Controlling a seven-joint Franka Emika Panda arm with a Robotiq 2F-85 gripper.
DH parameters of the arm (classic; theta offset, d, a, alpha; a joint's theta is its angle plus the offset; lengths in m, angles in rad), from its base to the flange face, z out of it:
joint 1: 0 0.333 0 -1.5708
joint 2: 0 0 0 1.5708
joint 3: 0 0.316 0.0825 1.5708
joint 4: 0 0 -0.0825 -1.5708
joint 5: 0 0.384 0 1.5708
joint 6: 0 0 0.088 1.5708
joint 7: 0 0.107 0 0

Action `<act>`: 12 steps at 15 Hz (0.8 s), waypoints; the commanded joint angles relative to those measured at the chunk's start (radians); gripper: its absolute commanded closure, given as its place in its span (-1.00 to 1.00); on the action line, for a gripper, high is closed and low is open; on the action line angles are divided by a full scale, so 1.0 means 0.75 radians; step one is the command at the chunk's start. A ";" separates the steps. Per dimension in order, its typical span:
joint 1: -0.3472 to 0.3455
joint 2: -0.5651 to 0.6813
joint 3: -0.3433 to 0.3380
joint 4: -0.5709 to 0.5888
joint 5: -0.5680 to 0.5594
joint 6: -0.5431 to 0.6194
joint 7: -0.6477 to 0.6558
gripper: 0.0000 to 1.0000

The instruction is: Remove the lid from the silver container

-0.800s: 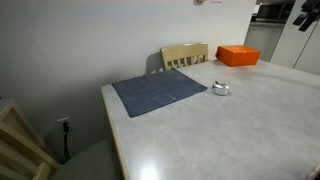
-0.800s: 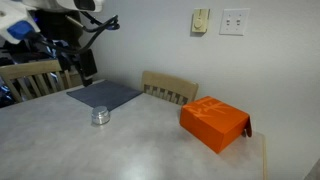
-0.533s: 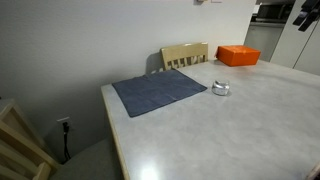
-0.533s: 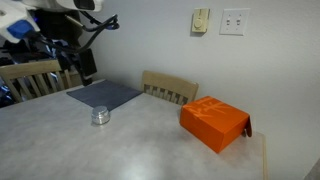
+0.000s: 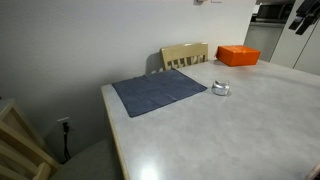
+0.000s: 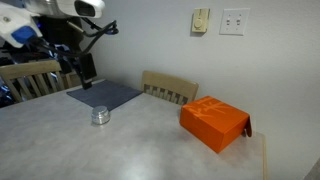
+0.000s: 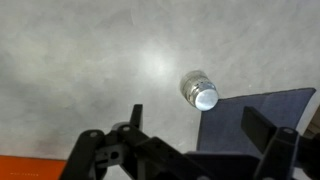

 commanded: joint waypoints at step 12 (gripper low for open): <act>-0.087 0.488 0.181 0.200 -0.032 0.016 0.100 -1.00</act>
